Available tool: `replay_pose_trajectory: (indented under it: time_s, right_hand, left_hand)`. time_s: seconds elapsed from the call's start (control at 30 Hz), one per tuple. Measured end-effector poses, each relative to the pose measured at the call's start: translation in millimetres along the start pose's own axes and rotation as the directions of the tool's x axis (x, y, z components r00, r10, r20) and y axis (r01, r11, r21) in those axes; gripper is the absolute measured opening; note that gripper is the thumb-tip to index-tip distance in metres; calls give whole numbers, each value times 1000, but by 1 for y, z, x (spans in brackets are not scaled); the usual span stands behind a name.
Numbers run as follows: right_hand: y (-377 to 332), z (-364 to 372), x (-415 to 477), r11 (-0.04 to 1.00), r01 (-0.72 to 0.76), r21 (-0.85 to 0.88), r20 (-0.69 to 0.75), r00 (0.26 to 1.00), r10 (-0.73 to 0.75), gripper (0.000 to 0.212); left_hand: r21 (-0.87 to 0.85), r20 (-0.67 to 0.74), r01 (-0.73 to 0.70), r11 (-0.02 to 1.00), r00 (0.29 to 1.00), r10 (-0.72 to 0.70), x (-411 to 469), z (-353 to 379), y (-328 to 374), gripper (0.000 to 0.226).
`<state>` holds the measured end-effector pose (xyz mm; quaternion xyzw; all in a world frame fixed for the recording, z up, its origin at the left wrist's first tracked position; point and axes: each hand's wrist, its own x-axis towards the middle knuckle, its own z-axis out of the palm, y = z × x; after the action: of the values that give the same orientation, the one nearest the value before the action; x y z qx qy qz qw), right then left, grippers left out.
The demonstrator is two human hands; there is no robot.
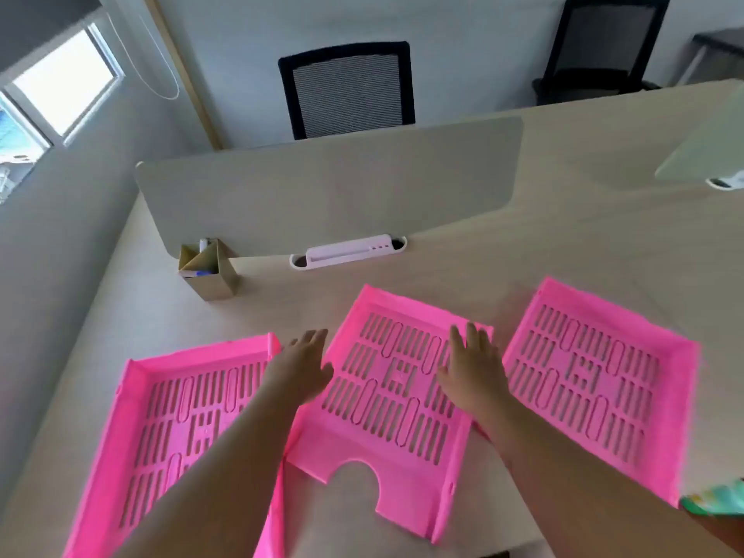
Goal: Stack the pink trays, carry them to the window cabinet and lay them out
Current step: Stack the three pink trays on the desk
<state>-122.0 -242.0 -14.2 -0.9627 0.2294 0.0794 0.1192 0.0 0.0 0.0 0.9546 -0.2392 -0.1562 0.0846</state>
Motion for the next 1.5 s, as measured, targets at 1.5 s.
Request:
replay_pose_trajectory:
  time_s: [1.5]
  right_hand:
    - [237,-35,14,993,-113,15,-75,991,114,69]
  left_hand:
    - [-113,-159,-180,977,974,161,46,68,244,64]
